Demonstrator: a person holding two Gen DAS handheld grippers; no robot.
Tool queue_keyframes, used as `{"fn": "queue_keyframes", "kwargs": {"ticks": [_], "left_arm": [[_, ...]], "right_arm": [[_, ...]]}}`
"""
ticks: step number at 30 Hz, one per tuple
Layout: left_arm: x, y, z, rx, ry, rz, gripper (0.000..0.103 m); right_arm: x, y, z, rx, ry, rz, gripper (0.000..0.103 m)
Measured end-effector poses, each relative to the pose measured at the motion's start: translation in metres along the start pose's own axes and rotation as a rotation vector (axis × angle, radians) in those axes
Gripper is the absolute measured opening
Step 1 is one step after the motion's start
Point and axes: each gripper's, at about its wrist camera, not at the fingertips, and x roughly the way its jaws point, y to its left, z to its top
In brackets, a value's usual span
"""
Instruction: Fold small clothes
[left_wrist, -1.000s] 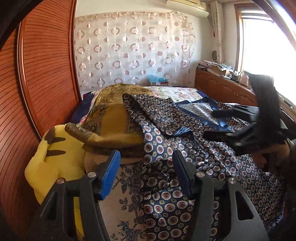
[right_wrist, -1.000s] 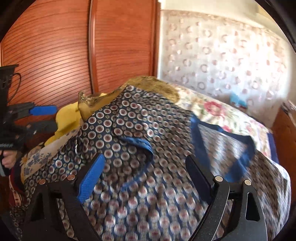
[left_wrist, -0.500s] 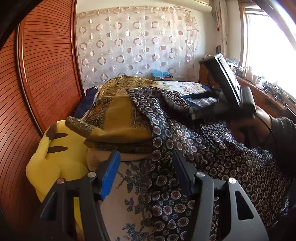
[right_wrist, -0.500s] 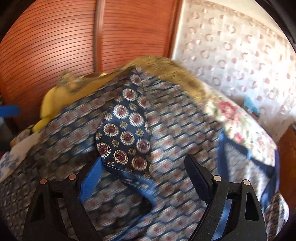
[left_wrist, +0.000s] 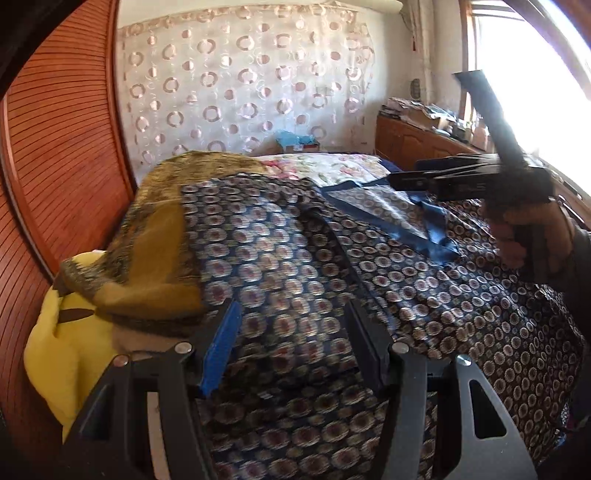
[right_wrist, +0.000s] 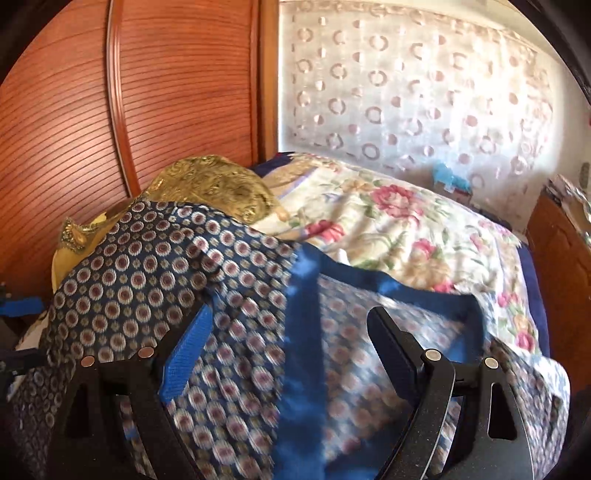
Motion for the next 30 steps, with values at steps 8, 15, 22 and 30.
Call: {"fn": "queue_keyframes", "kwargs": {"ticks": [8,15,22,30], "left_arm": [[0.025,-0.030,0.013,-0.009,0.075,-0.124,0.058],[0.058,-0.049,0.022,0.016,0.130,-0.128,0.058],[0.085,-0.071,0.032,0.089,0.192,-0.130,0.058],[0.094,-0.077,0.031,0.115,0.201,-0.115,0.058]], "right_arm": [[-0.071,-0.031,-0.053,0.044,-0.001,-0.089,0.088],[-0.116,-0.067,-0.097,0.120,0.001,-0.173,0.088],[-0.160,-0.106,-0.135,0.195,0.004,-0.254,0.088],[-0.186,-0.160,-0.174,0.277,0.053,-0.367,0.088]]}}
